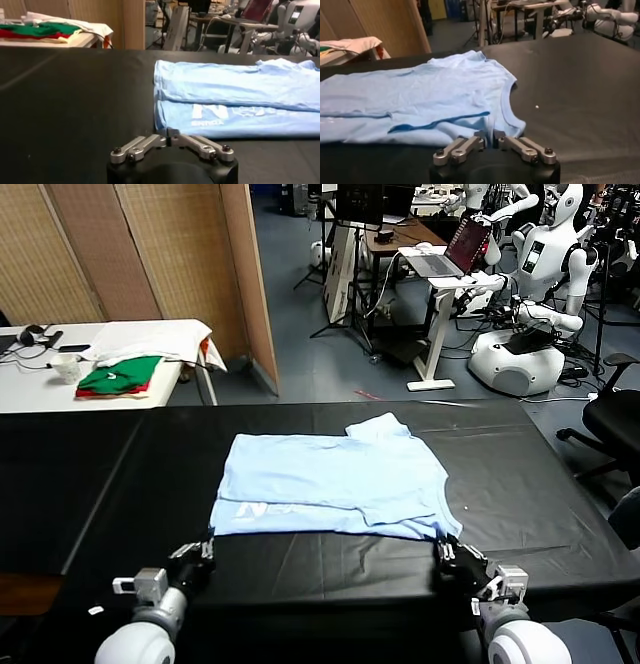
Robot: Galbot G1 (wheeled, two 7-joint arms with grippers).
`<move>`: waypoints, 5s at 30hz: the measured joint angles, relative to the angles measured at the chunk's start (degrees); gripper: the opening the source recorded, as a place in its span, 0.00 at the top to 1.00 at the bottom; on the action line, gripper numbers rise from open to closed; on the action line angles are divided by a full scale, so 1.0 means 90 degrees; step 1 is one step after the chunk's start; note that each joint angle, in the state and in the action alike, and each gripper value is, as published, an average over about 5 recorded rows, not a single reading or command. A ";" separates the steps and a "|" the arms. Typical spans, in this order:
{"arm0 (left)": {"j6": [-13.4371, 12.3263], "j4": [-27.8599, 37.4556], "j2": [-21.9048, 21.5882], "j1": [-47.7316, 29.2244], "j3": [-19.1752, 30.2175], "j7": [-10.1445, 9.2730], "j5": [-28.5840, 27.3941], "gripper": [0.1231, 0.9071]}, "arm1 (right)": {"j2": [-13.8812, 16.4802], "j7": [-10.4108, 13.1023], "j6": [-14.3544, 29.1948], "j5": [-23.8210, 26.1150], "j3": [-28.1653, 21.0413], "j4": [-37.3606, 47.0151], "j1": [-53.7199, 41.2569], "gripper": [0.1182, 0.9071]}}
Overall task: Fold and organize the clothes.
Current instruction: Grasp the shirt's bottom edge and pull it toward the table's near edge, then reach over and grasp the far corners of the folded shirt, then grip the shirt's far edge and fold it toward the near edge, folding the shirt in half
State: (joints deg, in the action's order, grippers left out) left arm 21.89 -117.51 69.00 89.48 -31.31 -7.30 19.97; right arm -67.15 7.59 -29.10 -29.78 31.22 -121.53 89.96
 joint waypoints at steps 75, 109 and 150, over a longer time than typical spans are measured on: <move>0.1773 0.2850 -0.1505 -0.4128 0.1056 -0.0036 0.2850 0.00 | -0.0293 -0.0256 -0.1455 -0.0054 -0.2641 0.4344 -0.6088 0.00; 0.1846 0.2616 -0.1741 -0.3966 0.1108 0.0068 0.2840 0.97 | -0.0094 -0.0688 -0.0675 0.0169 -0.2161 0.3511 -0.5297 0.97; 0.1965 0.0028 -0.1529 -0.0736 0.0071 0.0100 0.0798 0.97 | 0.0651 -0.0266 -0.1454 0.1116 -0.1277 0.0288 -0.1784 0.97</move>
State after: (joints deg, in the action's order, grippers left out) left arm 39.57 -117.26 55.23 82.85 -30.67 -6.39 27.15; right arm -61.29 5.19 -42.19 -19.74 19.72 -118.94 73.90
